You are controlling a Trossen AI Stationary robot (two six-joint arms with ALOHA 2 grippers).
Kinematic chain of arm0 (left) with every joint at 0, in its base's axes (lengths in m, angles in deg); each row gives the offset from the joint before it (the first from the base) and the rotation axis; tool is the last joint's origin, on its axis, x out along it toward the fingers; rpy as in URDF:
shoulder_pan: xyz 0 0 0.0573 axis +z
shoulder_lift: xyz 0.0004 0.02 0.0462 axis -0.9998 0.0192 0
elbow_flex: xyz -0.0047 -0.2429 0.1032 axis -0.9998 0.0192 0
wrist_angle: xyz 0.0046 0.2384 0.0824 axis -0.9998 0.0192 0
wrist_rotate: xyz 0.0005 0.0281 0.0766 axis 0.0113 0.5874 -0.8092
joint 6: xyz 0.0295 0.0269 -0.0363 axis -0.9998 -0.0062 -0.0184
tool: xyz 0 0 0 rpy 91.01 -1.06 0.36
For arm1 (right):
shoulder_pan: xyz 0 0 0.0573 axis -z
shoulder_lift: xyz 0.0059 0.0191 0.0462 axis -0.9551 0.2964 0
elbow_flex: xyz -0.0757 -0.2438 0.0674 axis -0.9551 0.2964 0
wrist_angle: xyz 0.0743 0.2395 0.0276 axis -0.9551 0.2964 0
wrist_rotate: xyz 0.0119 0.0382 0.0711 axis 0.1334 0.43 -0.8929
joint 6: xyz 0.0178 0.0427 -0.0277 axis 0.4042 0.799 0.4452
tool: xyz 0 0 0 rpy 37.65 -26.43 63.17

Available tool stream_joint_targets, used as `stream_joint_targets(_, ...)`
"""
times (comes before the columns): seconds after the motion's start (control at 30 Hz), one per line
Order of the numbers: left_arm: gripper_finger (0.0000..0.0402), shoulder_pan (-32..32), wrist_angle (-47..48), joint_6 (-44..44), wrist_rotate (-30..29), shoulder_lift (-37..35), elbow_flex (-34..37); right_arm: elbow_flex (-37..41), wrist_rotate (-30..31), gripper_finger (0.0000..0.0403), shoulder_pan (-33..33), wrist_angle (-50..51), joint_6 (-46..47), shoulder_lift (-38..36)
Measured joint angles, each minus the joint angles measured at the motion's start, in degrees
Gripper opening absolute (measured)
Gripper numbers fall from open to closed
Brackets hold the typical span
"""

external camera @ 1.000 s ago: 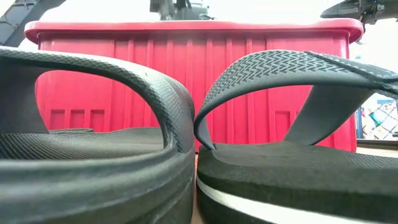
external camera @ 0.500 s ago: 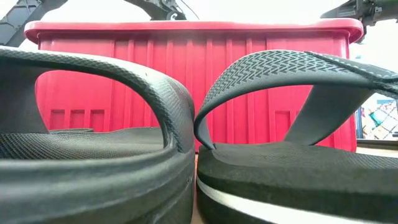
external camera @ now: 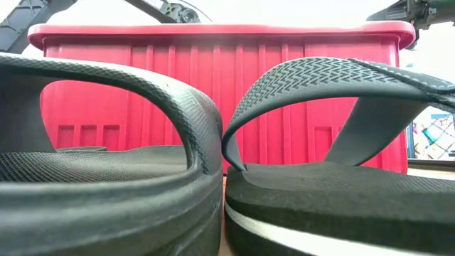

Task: Pick and place slides into bin
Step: Put the right flip flop into the bin

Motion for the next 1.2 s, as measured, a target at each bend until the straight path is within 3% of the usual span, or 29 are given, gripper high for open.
stream_joint_targets(0.47, 0.0002, -0.1, -3.9, -4.5, -1.2, 0.0, 1.8, 0.0, 1.5, 0.0000, 0.0, 0.0, 1.3, 0.0)
stream_joint_targets(0.67, 0.0008, -0.1, -7.5, 1.4, -3.9, 0.0, 1.8, 0.0, 1.5, 0.0000, 0.0, 0.0, 1.5, 0.0)
stream_joint_targets(1.0, 0.0102, -0.1, -8.3, 7.2, -1.6, 0.0, 1.8, 0.0, 1.5, 0.0000, 0.0, 0.0, 1.5, 0.0)
stream_joint_targets(1.2, 0.0152, -0.2, -8.5, 7.8, -4.1, 0.0, 1.8, 0.0, 1.5, 0.0000, 0.0, 0.0, 1.5, 0.0)
